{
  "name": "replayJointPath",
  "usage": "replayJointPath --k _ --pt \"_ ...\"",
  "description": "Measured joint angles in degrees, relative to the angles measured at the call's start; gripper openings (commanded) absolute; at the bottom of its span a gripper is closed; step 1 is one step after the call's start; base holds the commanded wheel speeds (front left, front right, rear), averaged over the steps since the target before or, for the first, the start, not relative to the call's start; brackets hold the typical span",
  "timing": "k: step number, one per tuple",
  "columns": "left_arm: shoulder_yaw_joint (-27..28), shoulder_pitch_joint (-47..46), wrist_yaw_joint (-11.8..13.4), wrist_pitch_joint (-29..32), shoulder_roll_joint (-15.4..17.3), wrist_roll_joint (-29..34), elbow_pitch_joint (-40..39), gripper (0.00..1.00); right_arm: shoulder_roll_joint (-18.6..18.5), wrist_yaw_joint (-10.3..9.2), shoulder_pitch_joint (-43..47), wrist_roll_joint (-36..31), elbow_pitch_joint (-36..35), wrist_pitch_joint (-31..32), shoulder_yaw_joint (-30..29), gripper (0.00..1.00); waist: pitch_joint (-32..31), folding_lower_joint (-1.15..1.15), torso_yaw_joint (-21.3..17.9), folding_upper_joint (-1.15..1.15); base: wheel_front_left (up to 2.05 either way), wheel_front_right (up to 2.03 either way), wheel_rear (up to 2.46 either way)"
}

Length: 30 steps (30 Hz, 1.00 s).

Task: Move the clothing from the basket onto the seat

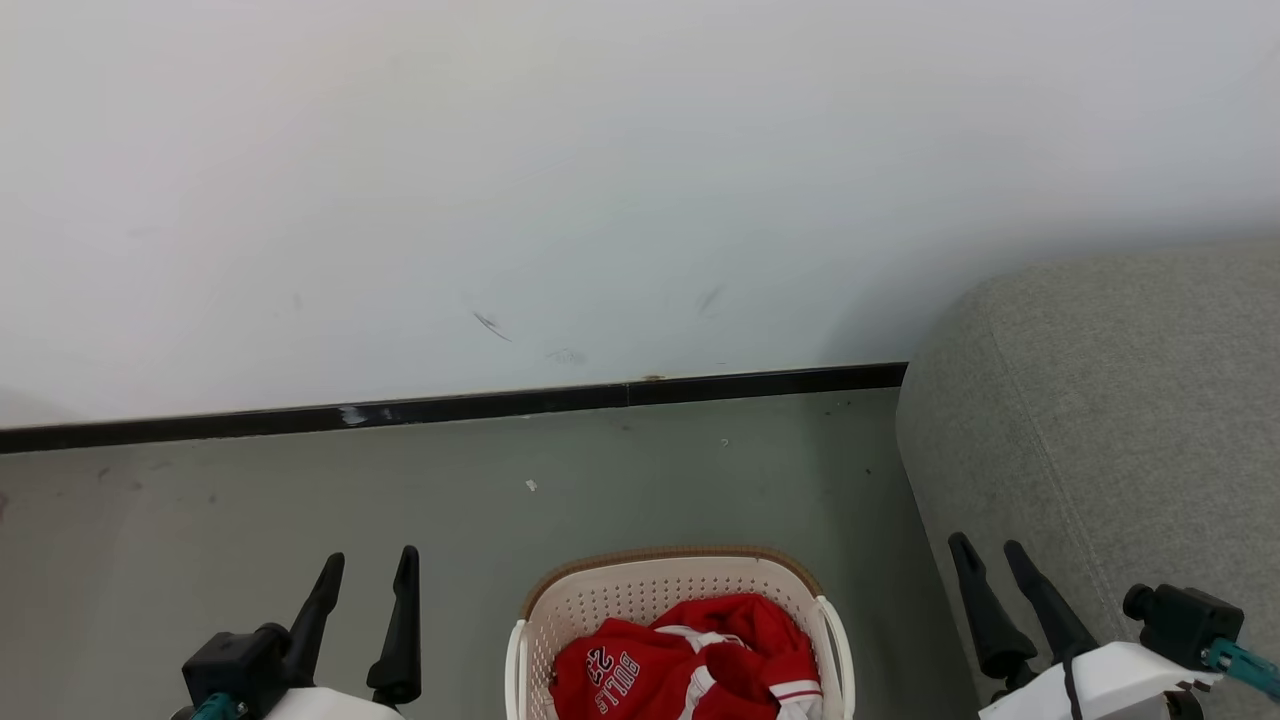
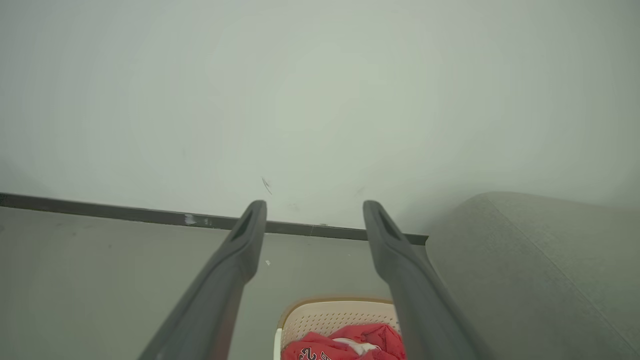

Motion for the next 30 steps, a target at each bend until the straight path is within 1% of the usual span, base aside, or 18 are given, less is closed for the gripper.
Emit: replayJointPath --k 5,10,25,30 --pt "-0.51 0.01 1.24 -0.94 0.01 4.11 -0.73 1.00 0.10 0.00 0.00 -3.72 -1.11 -1.00 0.44 1.00 0.05 -0.02 0.02 0.00 0.00 0.00 0.00" --pt "-1.25 0.05 1.77 -1.80 0.03 7.34 -1.27 1.00 0.29 0.00 0.05 -6.72 -1.35 -1.64 1.22 1.00 0.06 -0.02 0.03 0.00 0.00 0.00 0.00" --pt "-2.29 1.23 4.74 -4.72 0.20 18.35 -2.16 1.00 0.59 0.00 1.27 -19.16 -3.18 -4.23 2.69 1.00 -0.29 -0.03 0.09 0.00 0.00 0.00 0.00" --pt "-2.78 1.24 5.22 -5.72 0.29 21.84 -2.44 1.00 0.67 0.00 2.24 -23.46 -3.66 -5.00 3.21 1.00 -0.59 -0.03 0.07 0.00 0.00 0.00 0.00"
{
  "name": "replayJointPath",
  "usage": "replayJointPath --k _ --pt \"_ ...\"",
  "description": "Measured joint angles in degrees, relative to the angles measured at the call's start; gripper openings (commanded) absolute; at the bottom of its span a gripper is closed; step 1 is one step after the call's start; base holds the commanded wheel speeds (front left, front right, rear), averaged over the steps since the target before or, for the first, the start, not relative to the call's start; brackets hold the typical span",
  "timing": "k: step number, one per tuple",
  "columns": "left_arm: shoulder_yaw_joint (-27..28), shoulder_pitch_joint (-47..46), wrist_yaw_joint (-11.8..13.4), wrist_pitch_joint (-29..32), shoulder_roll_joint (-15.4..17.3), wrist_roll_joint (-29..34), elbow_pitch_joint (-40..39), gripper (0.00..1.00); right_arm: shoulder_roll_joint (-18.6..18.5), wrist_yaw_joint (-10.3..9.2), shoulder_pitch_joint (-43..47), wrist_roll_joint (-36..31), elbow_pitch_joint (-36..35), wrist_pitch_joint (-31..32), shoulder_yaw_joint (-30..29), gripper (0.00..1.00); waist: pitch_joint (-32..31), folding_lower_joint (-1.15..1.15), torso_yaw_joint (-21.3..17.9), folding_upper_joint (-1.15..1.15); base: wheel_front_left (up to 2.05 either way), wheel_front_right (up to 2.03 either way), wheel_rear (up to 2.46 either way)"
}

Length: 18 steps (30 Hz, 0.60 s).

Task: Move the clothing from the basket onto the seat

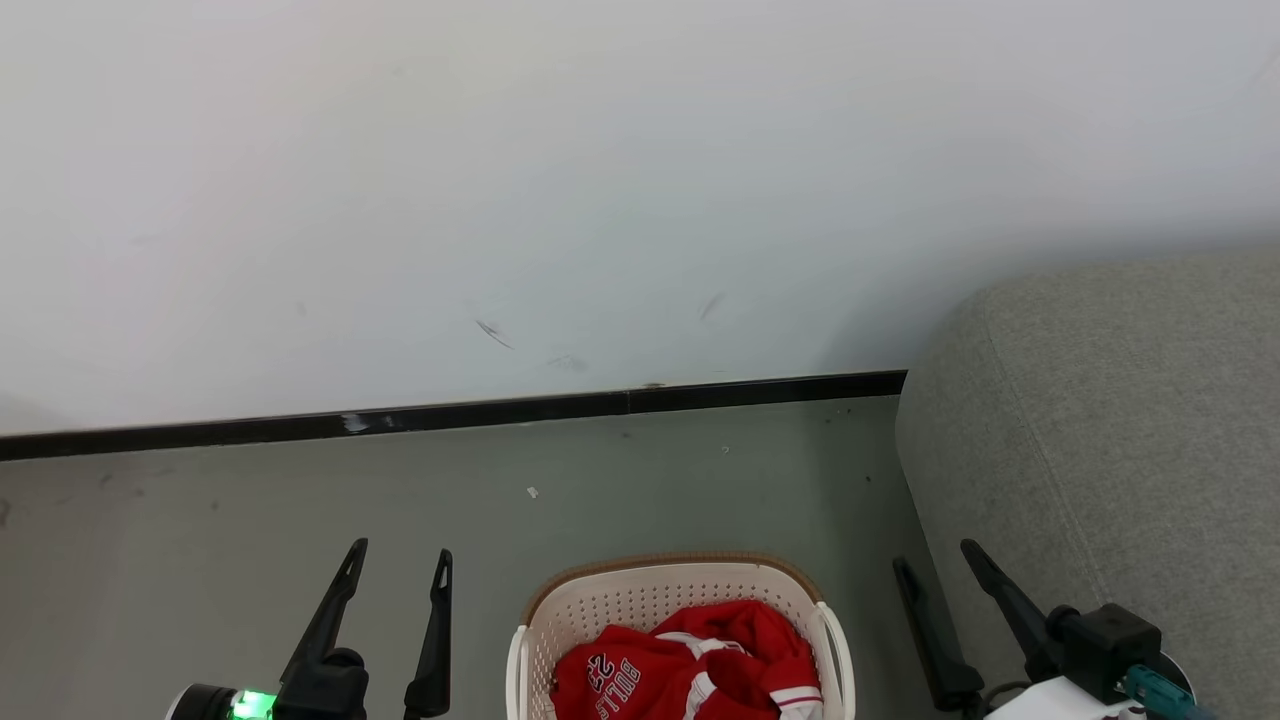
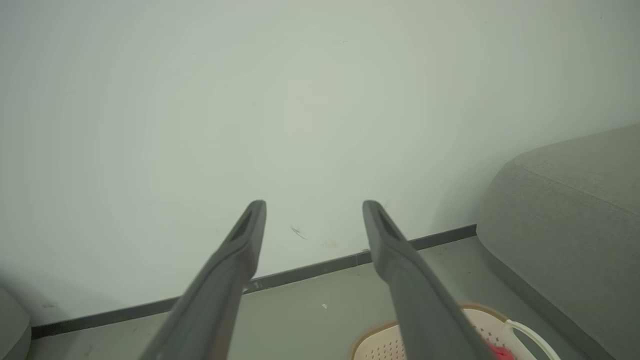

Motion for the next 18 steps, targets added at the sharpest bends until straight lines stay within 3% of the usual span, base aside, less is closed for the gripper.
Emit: replayJointPath --k 18 --pt "1.26 1.15 -0.01 -0.01 -0.65 -2.55 2.71 1.00 0.02 0.00 -0.02 -0.37 -1.22 -0.03 -0.53 1.00 -0.09 -0.01 -0.17 0.00 0.00 0.00 0.00"
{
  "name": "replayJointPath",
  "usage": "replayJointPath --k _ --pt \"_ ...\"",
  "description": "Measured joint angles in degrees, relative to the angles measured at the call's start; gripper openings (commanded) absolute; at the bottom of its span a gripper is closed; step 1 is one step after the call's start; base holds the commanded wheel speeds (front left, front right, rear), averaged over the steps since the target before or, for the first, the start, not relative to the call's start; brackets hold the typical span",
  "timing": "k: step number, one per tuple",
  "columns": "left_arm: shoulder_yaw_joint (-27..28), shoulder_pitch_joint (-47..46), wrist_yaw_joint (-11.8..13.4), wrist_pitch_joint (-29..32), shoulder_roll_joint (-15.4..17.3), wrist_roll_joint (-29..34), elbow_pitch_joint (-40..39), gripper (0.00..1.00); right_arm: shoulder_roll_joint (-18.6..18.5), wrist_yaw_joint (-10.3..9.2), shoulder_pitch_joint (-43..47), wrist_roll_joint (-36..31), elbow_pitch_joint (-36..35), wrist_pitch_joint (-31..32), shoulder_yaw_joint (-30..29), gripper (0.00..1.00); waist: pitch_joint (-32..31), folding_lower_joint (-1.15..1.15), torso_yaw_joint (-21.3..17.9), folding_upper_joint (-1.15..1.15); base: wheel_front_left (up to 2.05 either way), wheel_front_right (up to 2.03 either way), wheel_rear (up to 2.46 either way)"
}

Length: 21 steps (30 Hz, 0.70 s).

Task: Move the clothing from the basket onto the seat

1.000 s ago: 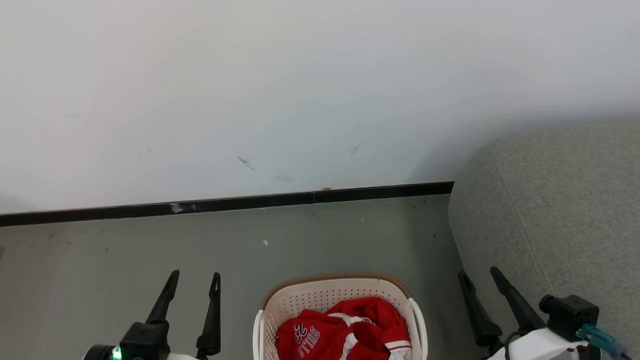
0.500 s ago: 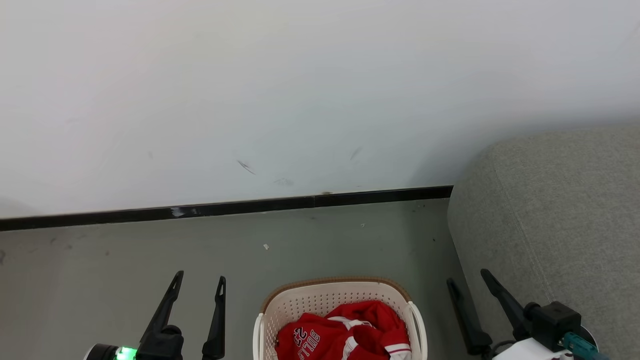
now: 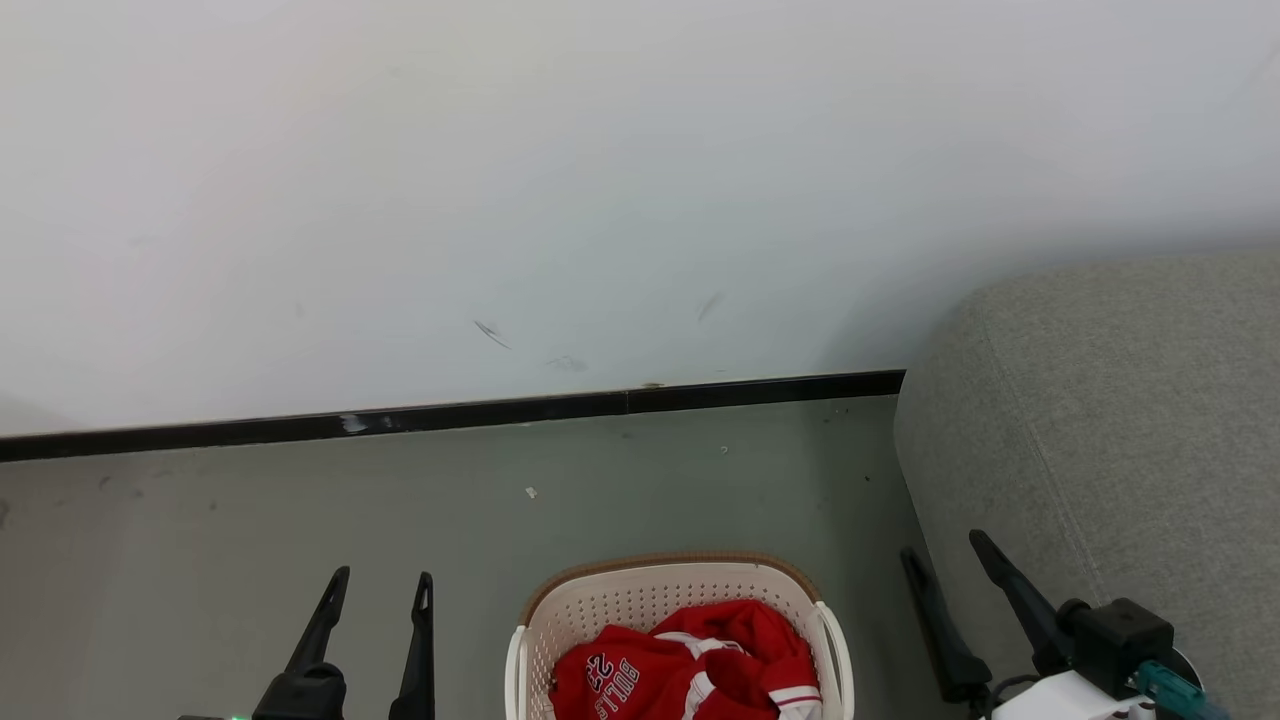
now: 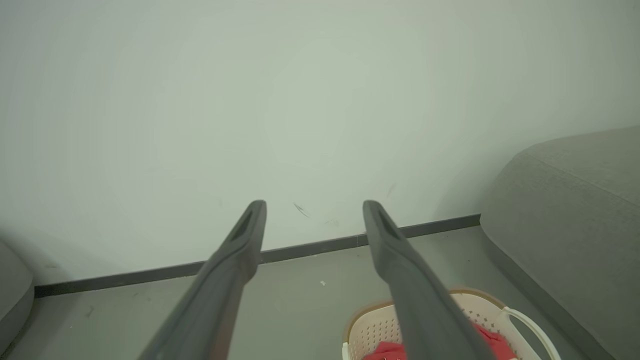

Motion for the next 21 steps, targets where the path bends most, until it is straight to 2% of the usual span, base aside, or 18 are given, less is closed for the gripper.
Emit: replayJointPath --k 21 --pt "1.32 -0.23 0.48 0.00 -0.14 -1.31 0.51 1.00 0.01 0.00 0.00 0.60 -0.43 0.00 -0.90 1.00 0.60 -0.01 -0.02 0.00 0.00 0.00 0.00"
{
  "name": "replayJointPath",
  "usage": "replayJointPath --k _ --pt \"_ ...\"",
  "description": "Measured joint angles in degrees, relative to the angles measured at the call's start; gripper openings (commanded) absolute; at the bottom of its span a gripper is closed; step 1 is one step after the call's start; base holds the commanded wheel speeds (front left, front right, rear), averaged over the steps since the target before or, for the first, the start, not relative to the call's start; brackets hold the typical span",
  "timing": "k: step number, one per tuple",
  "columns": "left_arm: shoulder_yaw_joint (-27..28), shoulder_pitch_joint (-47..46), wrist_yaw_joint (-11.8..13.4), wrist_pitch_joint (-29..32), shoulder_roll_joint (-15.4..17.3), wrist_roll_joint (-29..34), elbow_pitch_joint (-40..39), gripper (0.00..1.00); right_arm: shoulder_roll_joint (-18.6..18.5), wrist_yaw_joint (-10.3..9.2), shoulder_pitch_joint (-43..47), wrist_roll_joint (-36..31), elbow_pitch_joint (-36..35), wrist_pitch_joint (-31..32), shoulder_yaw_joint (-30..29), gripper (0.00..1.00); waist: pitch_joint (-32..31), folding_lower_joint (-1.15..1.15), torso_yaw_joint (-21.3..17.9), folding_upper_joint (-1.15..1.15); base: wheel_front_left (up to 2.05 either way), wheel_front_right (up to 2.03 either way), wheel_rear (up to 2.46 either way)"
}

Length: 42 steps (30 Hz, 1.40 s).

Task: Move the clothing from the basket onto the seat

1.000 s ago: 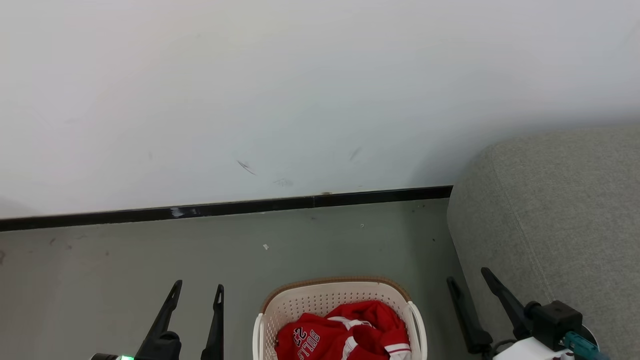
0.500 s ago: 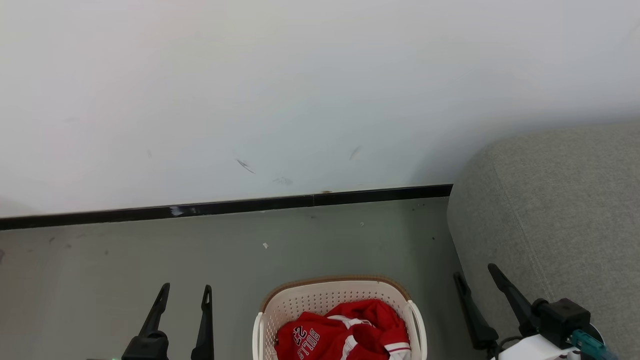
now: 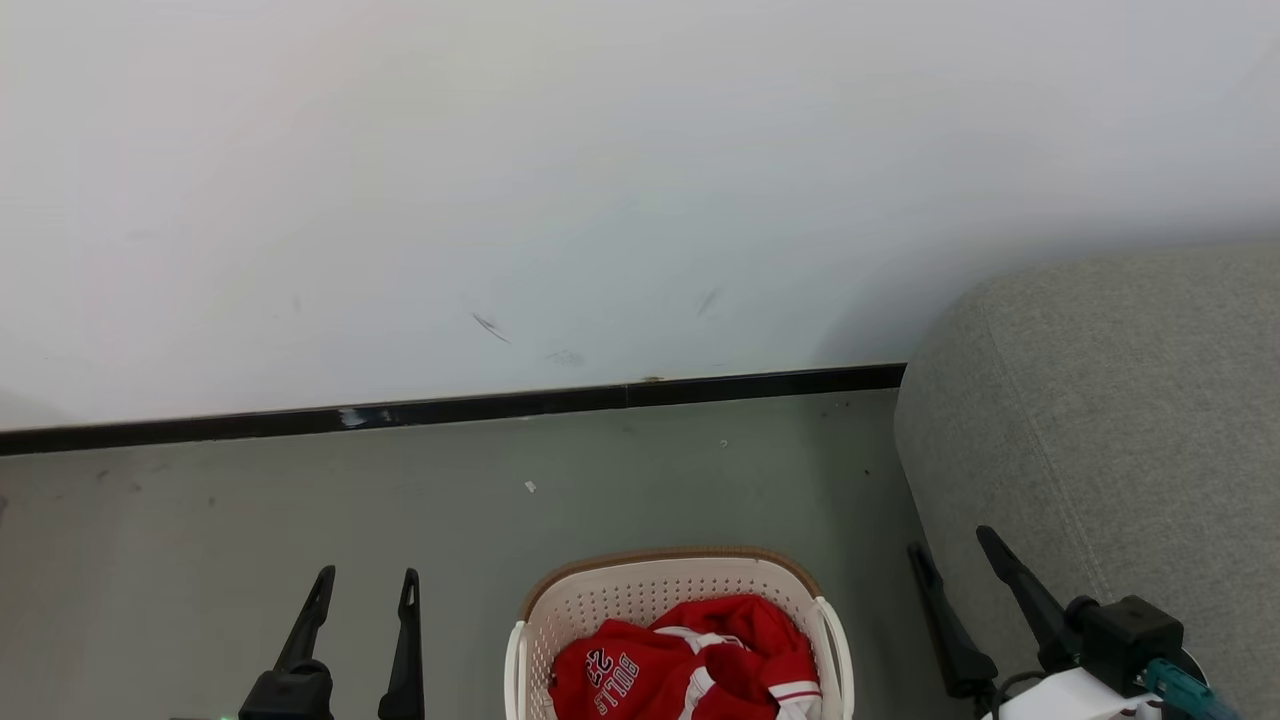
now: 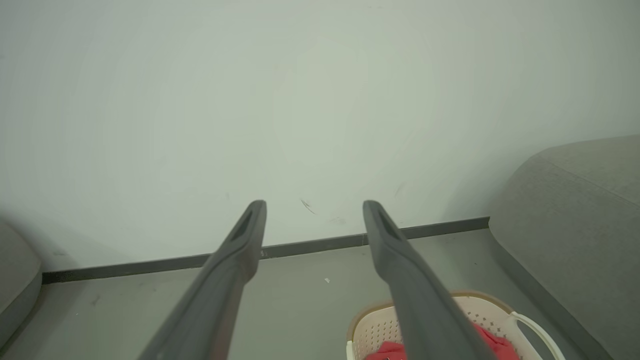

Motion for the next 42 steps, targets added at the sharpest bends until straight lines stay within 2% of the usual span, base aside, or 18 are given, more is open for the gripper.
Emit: replayJointPath --k 16,28,42 --pt "-0.63 -1.51 -0.37 0.00 0.71 0.54 1.37 1.00 0.03 0.00 -0.02 0.46 -1.44 0.00 1.41 1.00 1.52 0.00 -0.13 0.00 0.00 0.00 0.00" --pt "-5.19 -4.60 -3.13 0.09 1.45 2.92 5.06 1.00 0.04 0.00 -0.02 -1.26 -3.24 0.00 -0.78 1.00 4.25 0.00 -0.88 0.00 0.00 0.00 0.00" --pt "-10.12 -9.97 -6.10 1.12 0.21 4.12 11.11 1.00 0.12 0.00 1.02 -1.72 -6.34 -0.01 -4.07 1.00 9.18 -0.01 -2.56 0.00 0.00 0.00 0.00"
